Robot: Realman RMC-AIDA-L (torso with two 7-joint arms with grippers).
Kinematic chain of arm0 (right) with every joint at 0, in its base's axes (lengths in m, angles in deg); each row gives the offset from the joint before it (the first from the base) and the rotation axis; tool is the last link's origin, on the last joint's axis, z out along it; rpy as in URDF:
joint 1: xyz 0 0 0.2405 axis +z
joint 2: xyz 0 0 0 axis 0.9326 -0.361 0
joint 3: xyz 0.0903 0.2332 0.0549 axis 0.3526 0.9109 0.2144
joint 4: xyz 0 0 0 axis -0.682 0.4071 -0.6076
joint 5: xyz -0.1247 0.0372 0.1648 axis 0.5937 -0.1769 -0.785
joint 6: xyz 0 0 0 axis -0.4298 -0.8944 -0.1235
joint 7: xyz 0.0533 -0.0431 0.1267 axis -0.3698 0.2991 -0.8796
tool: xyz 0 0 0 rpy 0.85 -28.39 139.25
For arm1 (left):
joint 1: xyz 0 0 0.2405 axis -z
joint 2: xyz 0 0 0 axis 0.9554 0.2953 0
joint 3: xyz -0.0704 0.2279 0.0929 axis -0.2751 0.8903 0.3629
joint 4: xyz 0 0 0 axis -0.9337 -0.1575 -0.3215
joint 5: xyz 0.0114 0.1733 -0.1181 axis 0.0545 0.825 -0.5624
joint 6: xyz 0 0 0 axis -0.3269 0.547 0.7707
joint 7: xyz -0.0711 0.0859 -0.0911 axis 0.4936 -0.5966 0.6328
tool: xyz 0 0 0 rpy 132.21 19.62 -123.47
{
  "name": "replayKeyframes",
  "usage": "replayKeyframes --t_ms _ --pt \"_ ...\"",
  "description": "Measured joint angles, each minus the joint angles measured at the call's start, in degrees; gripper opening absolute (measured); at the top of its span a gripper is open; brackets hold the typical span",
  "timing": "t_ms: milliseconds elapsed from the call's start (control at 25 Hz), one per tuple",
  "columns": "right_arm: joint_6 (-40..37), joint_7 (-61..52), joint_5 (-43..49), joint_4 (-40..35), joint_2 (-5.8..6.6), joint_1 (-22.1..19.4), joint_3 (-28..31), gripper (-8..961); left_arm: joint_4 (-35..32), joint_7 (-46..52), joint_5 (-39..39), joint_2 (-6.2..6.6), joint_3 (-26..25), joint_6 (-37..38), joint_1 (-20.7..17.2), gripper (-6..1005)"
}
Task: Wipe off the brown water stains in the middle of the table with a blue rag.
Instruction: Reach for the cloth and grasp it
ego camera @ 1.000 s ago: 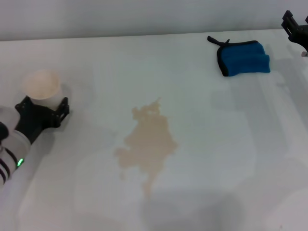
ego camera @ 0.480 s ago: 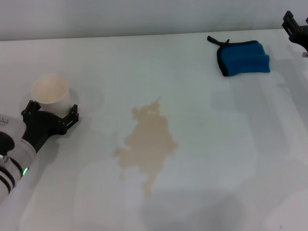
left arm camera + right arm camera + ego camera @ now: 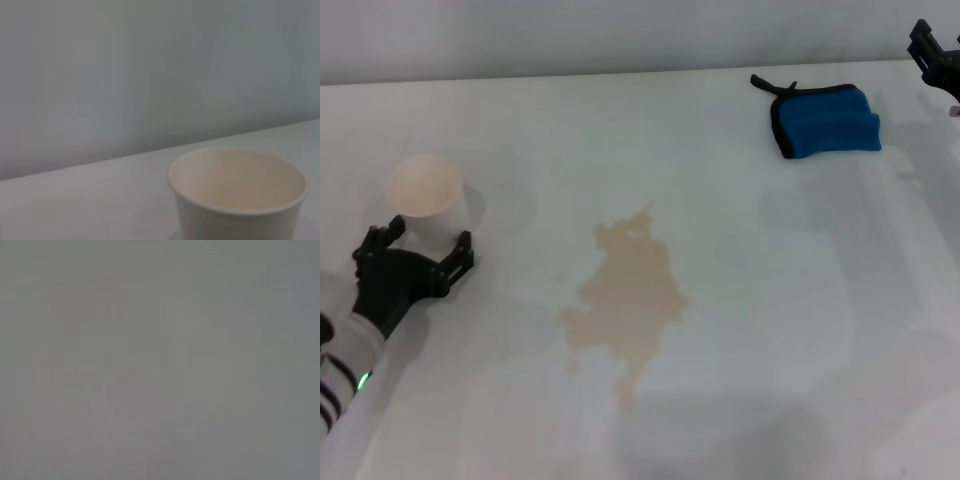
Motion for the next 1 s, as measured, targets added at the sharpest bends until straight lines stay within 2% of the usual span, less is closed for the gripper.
replayKeyframes --t_ms 360,680,800,840,880,1000 --pt "0.0 0.4 0.0 -0.5 0.15 -0.1 0.2 679 -0.2 0.0 0.4 0.07 0.0 6.8 -4.8 892" --pt "0.5 0.3 0.0 -2.3 0.65 0.2 4.0 679 -1.3 1.2 0.3 0.07 -0.3 7.6 -5.3 892" --pt "2.2 0.0 0.2 -4.5 1.46 0.3 4.0 675 -2.0 1.3 -0.7 0.00 -2.6 9.9 -5.6 892" --pt "3.6 0.0 0.3 -5.8 1.97 0.3 3.9 675 -2.0 1.3 -0.7 0.00 -2.6 9.9 -5.6 892" --pt "5.2 -0.1 0.4 -6.9 2.43 0.4 3.6 675 -2.7 1.6 -0.9 -0.01 -5.2 11.0 -6.2 893" --pt "11.2 -0.4 0.7 -10.0 4.37 1.4 2.4 676 -3.4 3.3 -1.0 0.05 -8.5 11.7 -7.5 893"
